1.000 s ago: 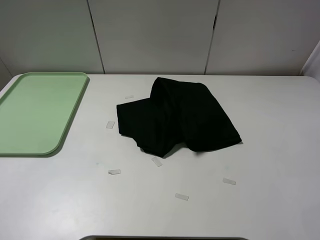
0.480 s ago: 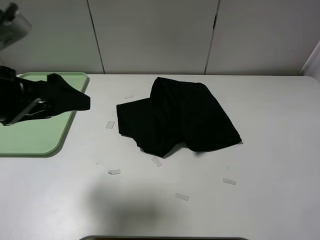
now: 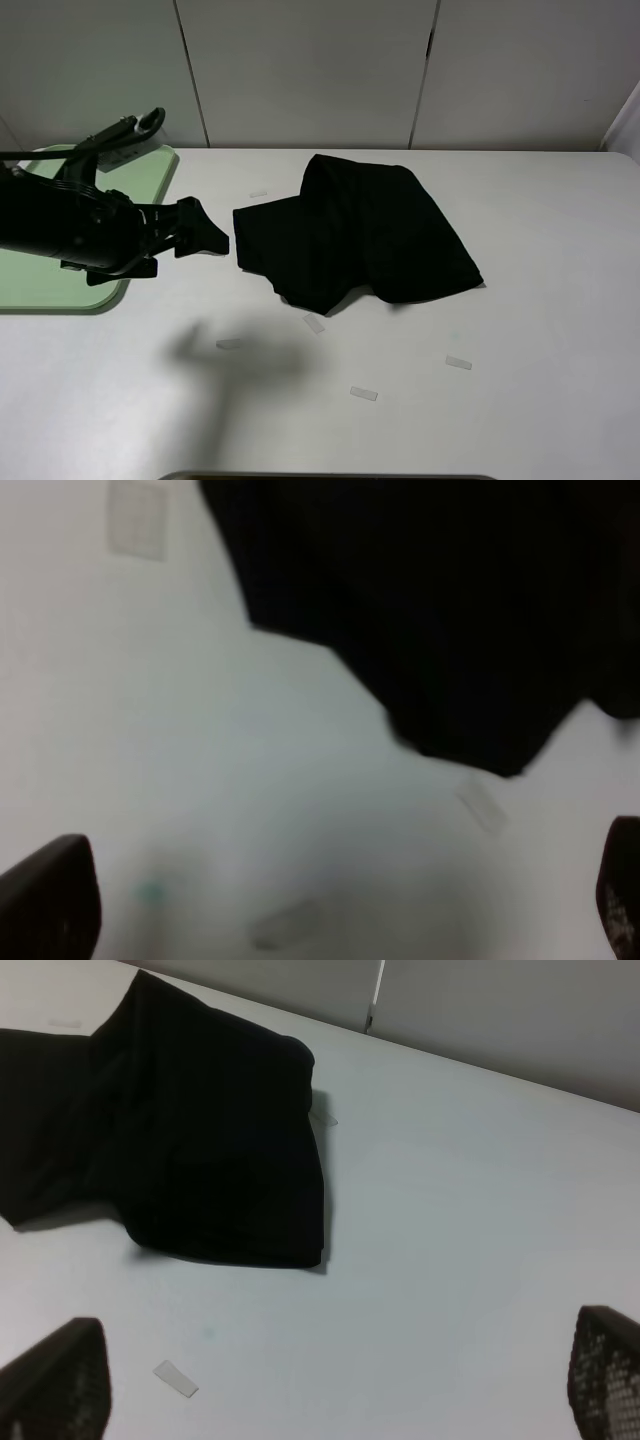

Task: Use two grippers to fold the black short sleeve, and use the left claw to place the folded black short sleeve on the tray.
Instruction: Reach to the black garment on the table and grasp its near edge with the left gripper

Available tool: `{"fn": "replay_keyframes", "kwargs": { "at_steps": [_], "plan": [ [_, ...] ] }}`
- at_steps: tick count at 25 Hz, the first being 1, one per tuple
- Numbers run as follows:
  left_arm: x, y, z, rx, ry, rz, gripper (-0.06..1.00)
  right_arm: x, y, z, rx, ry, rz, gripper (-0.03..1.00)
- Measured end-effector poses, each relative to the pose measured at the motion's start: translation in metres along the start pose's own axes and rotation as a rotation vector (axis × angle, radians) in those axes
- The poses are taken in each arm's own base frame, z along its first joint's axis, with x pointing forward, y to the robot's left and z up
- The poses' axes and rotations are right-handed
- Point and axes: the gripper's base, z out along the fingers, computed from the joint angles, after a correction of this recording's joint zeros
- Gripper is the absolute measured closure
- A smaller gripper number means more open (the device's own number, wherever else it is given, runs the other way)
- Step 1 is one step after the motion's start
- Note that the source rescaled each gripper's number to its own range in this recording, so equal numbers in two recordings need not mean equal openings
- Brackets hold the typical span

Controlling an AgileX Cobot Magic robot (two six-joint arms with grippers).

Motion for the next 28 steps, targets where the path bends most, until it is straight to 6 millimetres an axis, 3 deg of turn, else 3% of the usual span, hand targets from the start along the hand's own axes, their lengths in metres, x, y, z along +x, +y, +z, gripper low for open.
{"fn": "replay_keyframes", "kwargs": {
  "at_steps": [6,15,28],
  "plan": [
    [-0.006,0.011,0.028,-0.075,0.016,-0.037,-0.05,0.000,0.000,0.000,0.000,0.000,0.000,-0.03],
    [-0.031,0.012,0.070,-0.101,0.046,-0.057,-0.05,0.000,0.000,0.000,0.000,0.000,0.000,-0.03],
    [-0.043,-0.001,0.130,-0.097,0.101,-0.020,-0.04,0.000,0.000,0.000,0.000,0.000,0.000,-0.03]
  ]
}}
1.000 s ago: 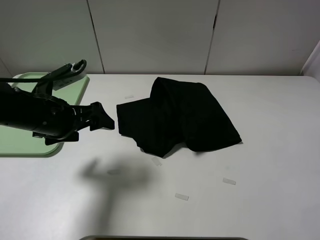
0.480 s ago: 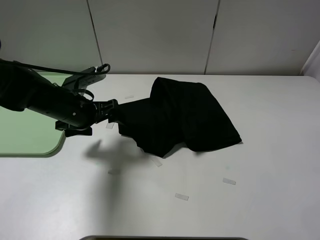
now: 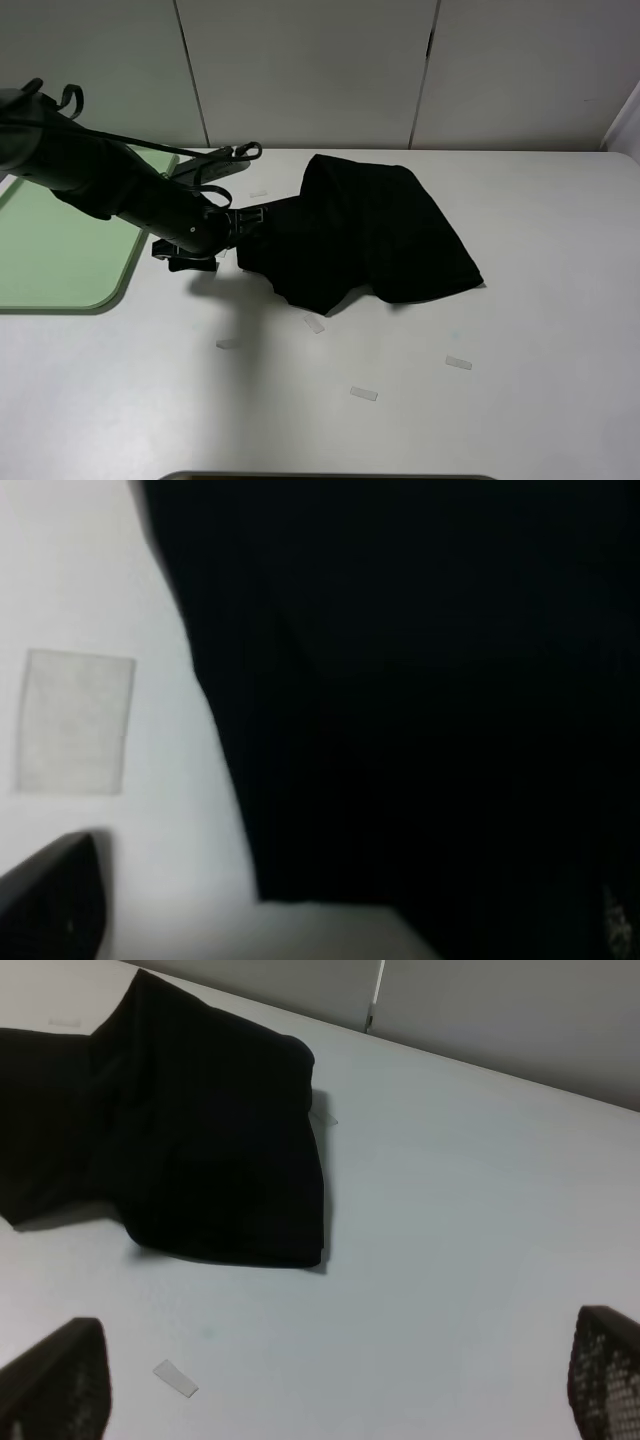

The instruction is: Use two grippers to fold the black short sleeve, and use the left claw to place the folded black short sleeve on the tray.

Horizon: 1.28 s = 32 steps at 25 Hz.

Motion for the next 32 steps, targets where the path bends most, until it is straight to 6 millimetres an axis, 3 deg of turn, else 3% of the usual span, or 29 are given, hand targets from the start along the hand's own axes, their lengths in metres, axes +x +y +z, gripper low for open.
{"fn": "replay_keyframes", "kwargs": {
  "at_steps": [4,7,10,17,21,24,28,32],
  "plan": [
    [-0.001,-0.010,0.010,0.006,-0.003,0.013,-0.01,0.000,0.000,0.000,0.000,0.000,0.000,-0.03],
    [-0.003,-0.015,0.016,0.013,-0.011,0.002,0.07,0.000,0.000,0.000,0.000,0.000,0.000,-0.03],
    [-0.005,-0.019,0.021,0.019,-0.011,0.000,0.25,0.000,0.000,0.000,0.000,0.000,0.000,-0.03],
    [-0.004,-0.019,0.028,0.020,0.006,-0.006,0.84,0.000,0.000,0.000,0.000,0.000,0.000,-0.03],
    [-0.002,-0.022,0.025,0.047,0.041,0.045,0.85,0.000,0.000,0.000,0.000,0.000,0.000,-0.03],
    [-0.005,-0.022,0.012,0.091,0.082,0.116,0.85,0.000,0.000,0.000,0.000,0.000,0.000,-0.03],
    [-0.021,-0.017,-0.024,0.123,0.083,0.242,0.85,0.000,0.000,0.000,0.000,0.000,0.000,-0.03],
    [-0.036,0.001,-0.068,0.080,0.082,0.377,0.85,0.000,0.000,0.000,0.000,0.000,0.000,-0.03]
  ]
}}
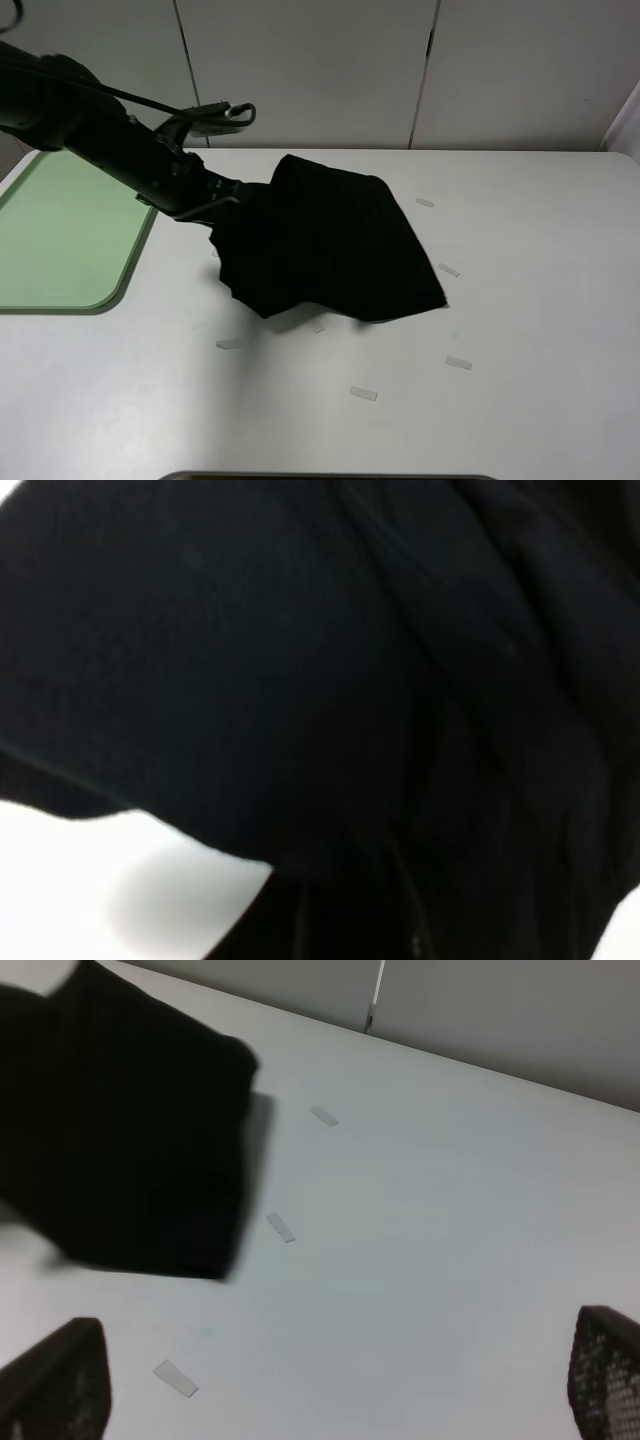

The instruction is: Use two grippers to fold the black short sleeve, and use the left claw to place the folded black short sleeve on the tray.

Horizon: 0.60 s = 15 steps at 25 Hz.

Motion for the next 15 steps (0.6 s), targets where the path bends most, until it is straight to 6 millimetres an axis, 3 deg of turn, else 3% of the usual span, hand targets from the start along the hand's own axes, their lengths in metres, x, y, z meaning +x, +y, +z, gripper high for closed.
{"fn": "replay_keyframes", "kwargs": {
  "at_steps": [8,15],
  "plan": [
    [0.026,0.041,-0.062,-0.159,0.277,0.232,0.85,0.000,0.000,0.000,0.000,0.000,0.000,-0.03],
    [0.020,0.028,-0.069,-0.066,0.181,0.123,0.85,0.000,0.000,0.000,0.000,0.000,0.000,-0.03]
  ]
}}
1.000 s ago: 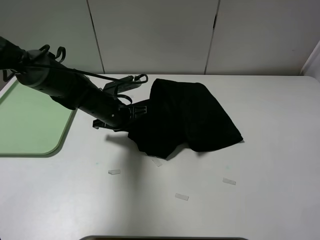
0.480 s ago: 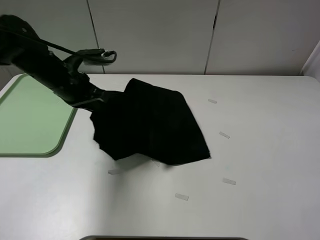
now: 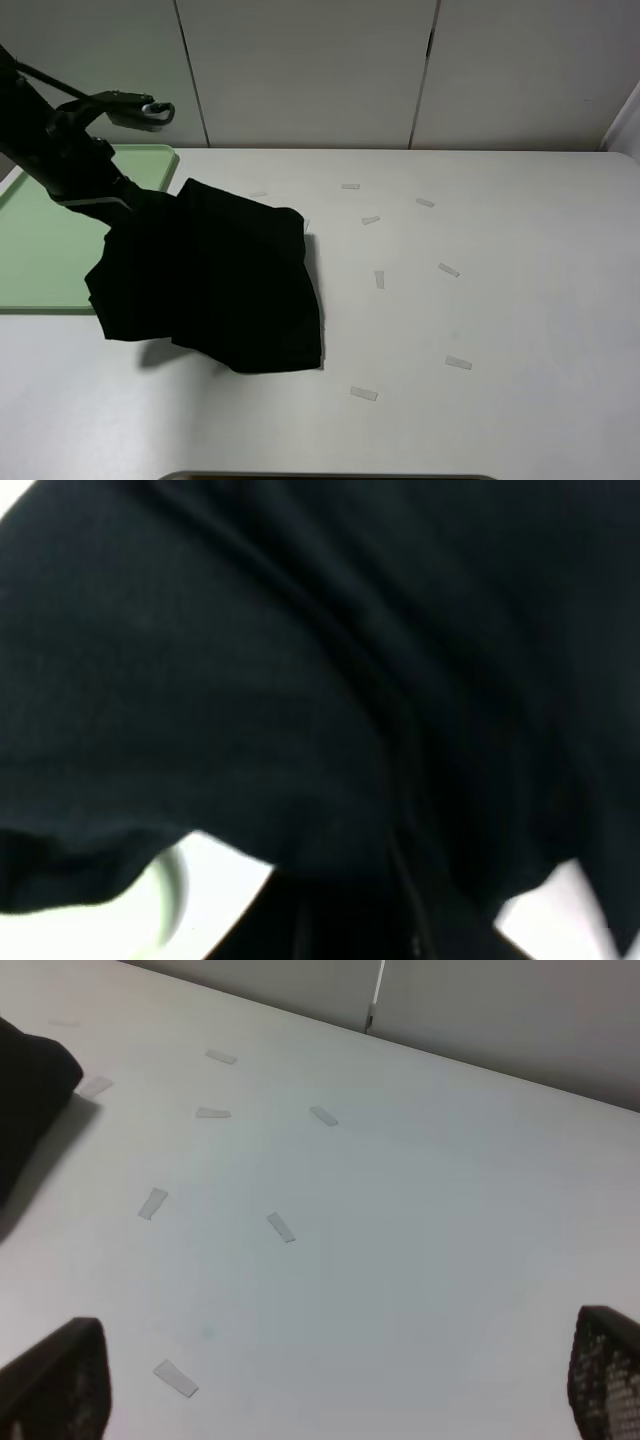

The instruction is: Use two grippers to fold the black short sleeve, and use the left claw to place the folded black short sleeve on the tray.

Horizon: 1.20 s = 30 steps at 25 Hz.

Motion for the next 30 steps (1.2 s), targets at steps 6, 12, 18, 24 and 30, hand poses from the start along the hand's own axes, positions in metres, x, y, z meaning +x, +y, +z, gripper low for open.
{"fn": "replay_keyframes", "kwargs": {
  "at_steps": [6,12,18,24,30],
  "plan": [
    [-0.013,-0.031,0.006,0.108,-0.075,-0.025,0.85,0.000,0.000,0.000,0.000,0.000,0.000,-0.03],
    [-0.024,-0.063,0.013,0.148,-0.145,0.000,0.85,0.000,0.000,0.000,0.000,0.000,0.000,-0.03],
    [-0.037,-0.091,0.041,0.163,-0.202,-0.009,0.85,0.000,0.000,0.000,0.000,0.000,0.000,-0.03],
    [-0.041,-0.117,0.090,0.139,-0.215,-0.032,0.85,0.000,0.000,0.000,0.000,0.000,0.000,-0.03],
    [-0.042,-0.149,0.116,0.087,-0.295,-0.006,0.85,0.000,0.000,0.000,0.000,0.000,0.000,-0.03]
  ]
}}
